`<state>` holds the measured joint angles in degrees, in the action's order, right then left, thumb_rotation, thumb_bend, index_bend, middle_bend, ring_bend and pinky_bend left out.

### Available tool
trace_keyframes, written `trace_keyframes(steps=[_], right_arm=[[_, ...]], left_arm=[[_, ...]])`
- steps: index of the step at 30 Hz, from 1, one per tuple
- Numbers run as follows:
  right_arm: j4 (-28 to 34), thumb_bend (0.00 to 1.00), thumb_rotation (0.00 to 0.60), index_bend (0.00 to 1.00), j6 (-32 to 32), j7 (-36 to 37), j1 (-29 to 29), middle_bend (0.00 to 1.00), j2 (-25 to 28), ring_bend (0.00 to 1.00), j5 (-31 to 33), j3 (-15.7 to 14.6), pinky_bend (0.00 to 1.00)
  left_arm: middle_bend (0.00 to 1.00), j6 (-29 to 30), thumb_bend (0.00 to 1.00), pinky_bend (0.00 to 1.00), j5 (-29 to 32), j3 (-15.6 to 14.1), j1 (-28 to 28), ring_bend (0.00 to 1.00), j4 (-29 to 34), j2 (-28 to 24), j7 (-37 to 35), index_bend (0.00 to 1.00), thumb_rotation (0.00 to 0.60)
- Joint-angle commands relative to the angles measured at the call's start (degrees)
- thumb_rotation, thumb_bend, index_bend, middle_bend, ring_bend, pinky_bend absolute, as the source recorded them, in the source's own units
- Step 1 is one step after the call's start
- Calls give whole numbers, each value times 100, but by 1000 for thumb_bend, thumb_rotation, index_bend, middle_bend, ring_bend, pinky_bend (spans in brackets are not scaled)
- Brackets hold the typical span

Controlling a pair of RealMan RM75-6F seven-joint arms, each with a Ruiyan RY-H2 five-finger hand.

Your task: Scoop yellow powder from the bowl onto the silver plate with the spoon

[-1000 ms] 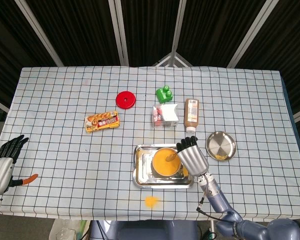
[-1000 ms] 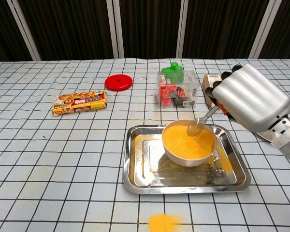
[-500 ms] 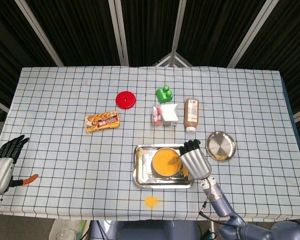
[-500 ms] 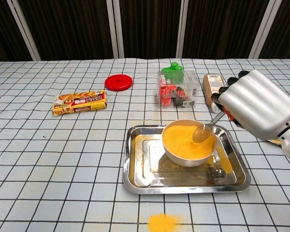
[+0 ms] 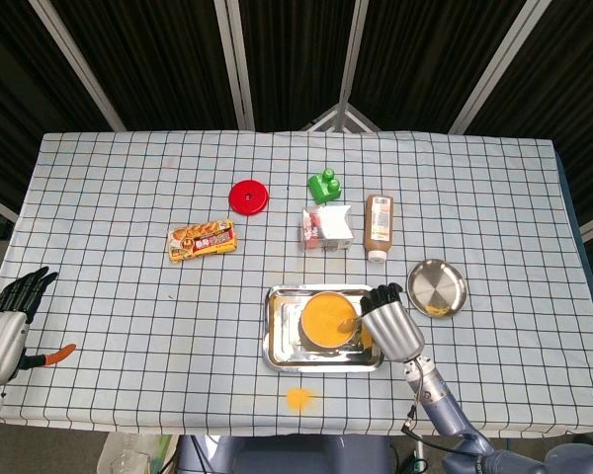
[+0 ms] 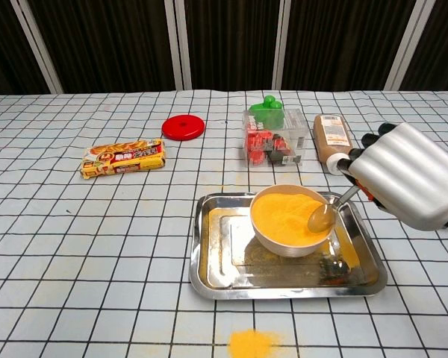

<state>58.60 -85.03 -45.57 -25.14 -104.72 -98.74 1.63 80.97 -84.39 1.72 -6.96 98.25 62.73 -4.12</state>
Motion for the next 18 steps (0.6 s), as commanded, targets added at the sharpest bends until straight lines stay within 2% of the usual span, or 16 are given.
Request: trace_keyframes(steps=[1,18], right_arm=[[-83,677,600,792,16,76,10,595,-30,504,-5,-12,504],[-507,678,600,792,66,403,-148,595,-444,504,60,198,504]], left_arm=[[0,-4,0,0,5,2,-3,0,1,3,6,0,600],[0,-30,0,0,45,12,-8,0,19,2,-10,0,600]])
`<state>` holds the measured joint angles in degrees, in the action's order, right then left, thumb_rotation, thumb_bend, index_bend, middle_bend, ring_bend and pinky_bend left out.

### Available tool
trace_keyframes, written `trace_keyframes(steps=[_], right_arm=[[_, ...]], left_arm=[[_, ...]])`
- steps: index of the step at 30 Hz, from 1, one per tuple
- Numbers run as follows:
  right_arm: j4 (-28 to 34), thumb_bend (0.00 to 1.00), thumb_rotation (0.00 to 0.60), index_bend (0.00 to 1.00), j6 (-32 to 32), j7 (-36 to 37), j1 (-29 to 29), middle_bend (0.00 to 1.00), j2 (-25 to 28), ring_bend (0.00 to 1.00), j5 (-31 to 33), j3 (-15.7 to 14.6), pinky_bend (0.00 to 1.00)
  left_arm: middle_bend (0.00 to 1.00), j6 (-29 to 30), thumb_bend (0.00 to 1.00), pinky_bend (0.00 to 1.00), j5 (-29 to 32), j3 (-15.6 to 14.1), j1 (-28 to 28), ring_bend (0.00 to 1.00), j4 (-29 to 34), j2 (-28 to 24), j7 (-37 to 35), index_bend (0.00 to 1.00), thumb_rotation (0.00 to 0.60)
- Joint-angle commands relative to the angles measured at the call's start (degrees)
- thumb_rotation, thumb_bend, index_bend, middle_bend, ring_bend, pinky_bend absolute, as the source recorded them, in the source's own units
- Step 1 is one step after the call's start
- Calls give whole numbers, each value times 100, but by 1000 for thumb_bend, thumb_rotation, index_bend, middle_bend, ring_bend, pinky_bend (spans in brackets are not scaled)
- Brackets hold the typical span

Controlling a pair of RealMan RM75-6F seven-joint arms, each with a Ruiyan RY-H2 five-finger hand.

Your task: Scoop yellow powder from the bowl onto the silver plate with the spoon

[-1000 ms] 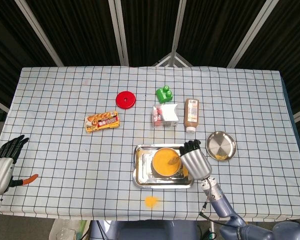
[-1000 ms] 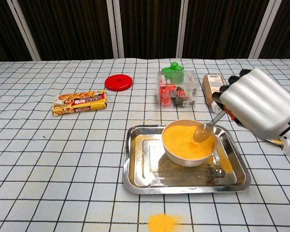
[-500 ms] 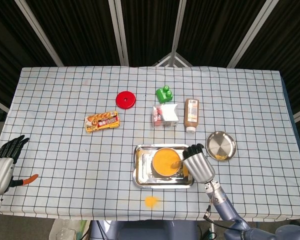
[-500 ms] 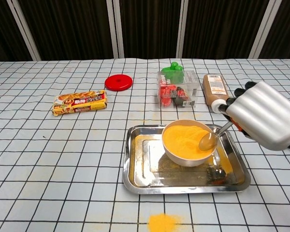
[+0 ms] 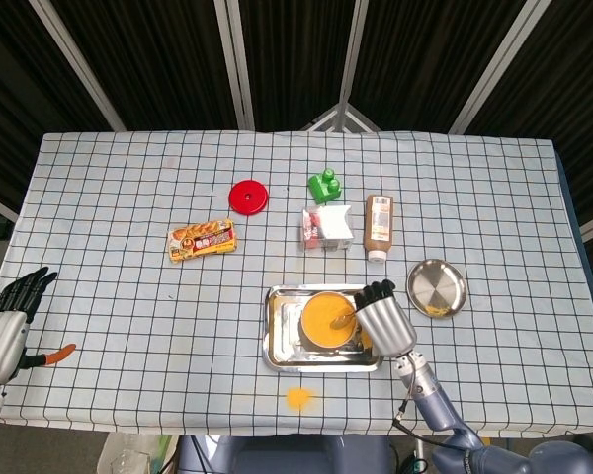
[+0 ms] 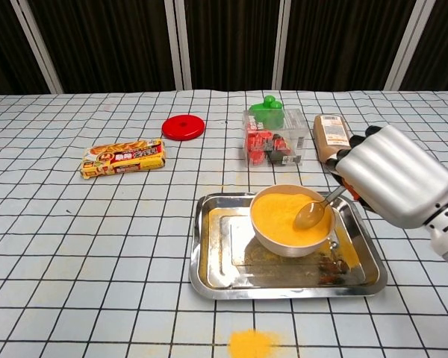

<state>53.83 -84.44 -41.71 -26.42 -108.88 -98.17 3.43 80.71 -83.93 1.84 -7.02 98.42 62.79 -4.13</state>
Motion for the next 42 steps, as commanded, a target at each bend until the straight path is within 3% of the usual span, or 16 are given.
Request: trace_keyframes(steps=[1,15,30,42], right_arm=[[-48,678,600,792,15,20,-29,595,-42,504,5,23,504],[-399,678,600,792,56,69,-150,595,-241,504,-45,14,504],[-741,678,600,792,103,70,-362,595,-313,504,75,229,504],[-596,678,600,792,-33,75,-349,595,-265,504,55,187,504]], left_arm=[[0,-7,0,0,-1,0,-3,0,3,-6,-18,0,600],[0,-12,0,0,-18,1,-9,0,-6,-26,-92,0,600],[0,-3,0,0,-25,1,-7,0,-4,-30,-100,0,600],[0,-6,0,0,-36,-4,-9,0,-1,-28,-103,0,600]])
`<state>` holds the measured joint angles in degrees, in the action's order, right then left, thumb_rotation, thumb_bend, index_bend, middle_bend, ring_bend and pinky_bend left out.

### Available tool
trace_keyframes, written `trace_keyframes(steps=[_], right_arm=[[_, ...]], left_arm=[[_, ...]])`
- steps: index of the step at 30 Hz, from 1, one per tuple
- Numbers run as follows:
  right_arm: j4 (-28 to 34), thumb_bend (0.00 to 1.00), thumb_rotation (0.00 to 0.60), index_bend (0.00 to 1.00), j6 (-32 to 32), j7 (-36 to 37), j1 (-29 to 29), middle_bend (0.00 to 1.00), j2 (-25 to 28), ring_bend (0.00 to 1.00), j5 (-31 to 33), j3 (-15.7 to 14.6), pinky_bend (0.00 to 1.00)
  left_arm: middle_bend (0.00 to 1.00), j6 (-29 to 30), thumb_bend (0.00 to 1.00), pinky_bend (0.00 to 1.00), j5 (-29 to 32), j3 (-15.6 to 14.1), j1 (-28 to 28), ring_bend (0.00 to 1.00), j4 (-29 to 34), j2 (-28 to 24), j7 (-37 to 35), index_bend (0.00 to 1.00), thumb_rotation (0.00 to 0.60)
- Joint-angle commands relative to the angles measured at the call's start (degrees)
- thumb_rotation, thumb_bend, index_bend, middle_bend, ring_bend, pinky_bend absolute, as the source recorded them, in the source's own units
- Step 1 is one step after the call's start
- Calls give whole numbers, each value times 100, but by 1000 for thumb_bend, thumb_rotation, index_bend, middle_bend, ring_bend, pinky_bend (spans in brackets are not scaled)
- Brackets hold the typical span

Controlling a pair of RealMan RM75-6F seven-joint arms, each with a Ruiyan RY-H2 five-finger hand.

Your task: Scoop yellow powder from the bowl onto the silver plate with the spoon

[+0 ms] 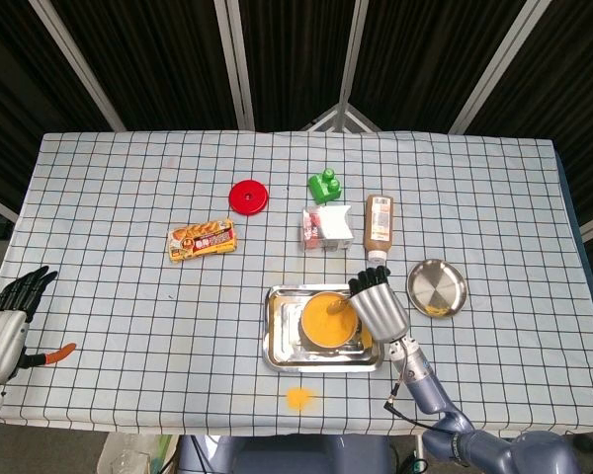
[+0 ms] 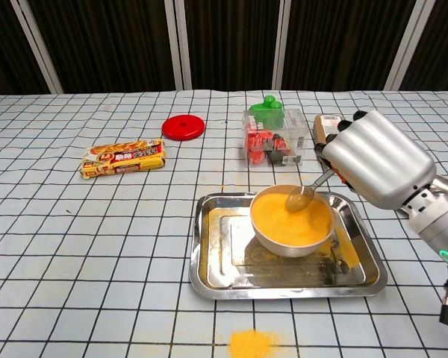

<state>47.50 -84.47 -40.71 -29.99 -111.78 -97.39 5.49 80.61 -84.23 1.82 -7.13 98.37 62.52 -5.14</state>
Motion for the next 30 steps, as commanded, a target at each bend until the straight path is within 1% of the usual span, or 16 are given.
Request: trace_keyframes(steps=[1,8,12,22,30], right_arm=[[70,678,600,792,-40,-43,7,595,43,504,-21,-12,504],[246,678,600,792,-30,-146,-105,595,149,504,40,141,504],[239,677,600,792,46,-178,-177,595,170,504,70,181,504],[9,678,600,793,171,-87,-287,595,63,504,164,220,504],[-211,677,600,792,147,28,-257,595,-2,504,204,162,504]], left_arm=[[0,9,0,0,-11,-5,5,0,9,-4,-4,0,600],[0,2,0,0,-2,-5,4,0,16,-4,-2,0,600],[0,-15,0,0,9,-3,-4,0,17,-3,2,0,600],[0,-32,0,0,19,-1,-11,0,26,-15,-28,0,600],[0,-33,0,0,-6,-11,-13,0,23,-22,-43,0,600]])
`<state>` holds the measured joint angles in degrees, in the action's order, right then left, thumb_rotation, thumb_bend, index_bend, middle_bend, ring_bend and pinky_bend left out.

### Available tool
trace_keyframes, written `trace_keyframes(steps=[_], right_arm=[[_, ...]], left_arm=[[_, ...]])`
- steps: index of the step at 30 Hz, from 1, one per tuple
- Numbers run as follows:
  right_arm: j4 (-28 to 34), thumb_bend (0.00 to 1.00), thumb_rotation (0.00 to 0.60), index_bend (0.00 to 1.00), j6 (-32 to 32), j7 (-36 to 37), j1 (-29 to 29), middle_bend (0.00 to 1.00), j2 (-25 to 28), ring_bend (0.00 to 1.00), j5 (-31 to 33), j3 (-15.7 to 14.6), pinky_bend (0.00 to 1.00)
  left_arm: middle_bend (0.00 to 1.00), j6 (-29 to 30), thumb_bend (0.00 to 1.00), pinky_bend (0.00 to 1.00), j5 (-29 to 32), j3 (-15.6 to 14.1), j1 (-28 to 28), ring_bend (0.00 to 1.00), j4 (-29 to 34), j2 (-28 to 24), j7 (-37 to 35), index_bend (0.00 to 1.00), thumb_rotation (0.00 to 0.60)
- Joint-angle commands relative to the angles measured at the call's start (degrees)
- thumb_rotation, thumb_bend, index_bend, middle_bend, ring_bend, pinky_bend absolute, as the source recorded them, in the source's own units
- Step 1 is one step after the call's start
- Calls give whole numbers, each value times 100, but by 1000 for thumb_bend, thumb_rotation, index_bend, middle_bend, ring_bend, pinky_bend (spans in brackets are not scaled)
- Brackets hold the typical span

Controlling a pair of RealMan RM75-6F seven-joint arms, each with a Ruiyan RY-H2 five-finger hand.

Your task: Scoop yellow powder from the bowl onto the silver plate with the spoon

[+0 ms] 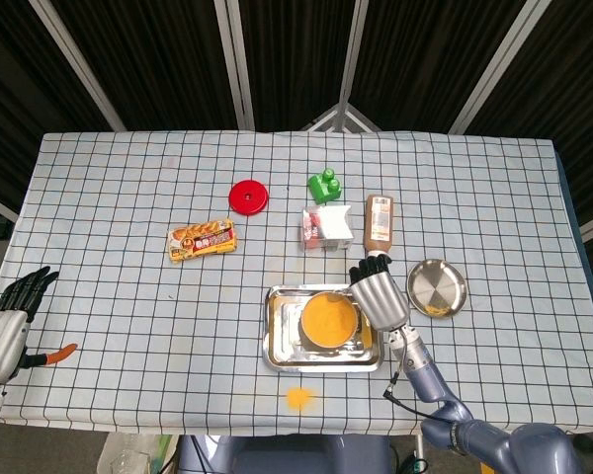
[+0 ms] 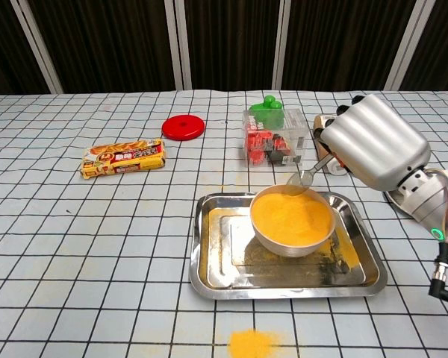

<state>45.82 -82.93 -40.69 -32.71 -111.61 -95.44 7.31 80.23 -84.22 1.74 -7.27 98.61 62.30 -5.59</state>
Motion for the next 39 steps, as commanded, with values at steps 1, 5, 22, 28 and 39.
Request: trace_keyframes(steps=[1,5,22,28,39], right_arm=[[-77,677,600,792,-12,39,20,595,-30,504,10,-34,504],[-194,678,600,793,-26,111,45,595,-82,505,32,-63,504],[-295,678,600,805,-322,395,315,595,-217,504,-47,-345,504],[-128,678,600,805,-406,346,344,595,-160,504,-135,-416,504],[44,677,600,805,-355,233,180,595,-46,504,-36,-158,504]], left_arm=[[0,11,0,0,-14,-3,2,0,-2,1,4,0,600],[0,17,0,0,-21,-11,8,0,-2,3,5,0,600],[0,19,0,0,-12,-4,2,0,-3,26,50,0,600],[0,27,0,0,-15,-4,6,0,-4,25,37,0,600],[0,11,0,0,4,1,0,0,-2,23,38,0,600]])
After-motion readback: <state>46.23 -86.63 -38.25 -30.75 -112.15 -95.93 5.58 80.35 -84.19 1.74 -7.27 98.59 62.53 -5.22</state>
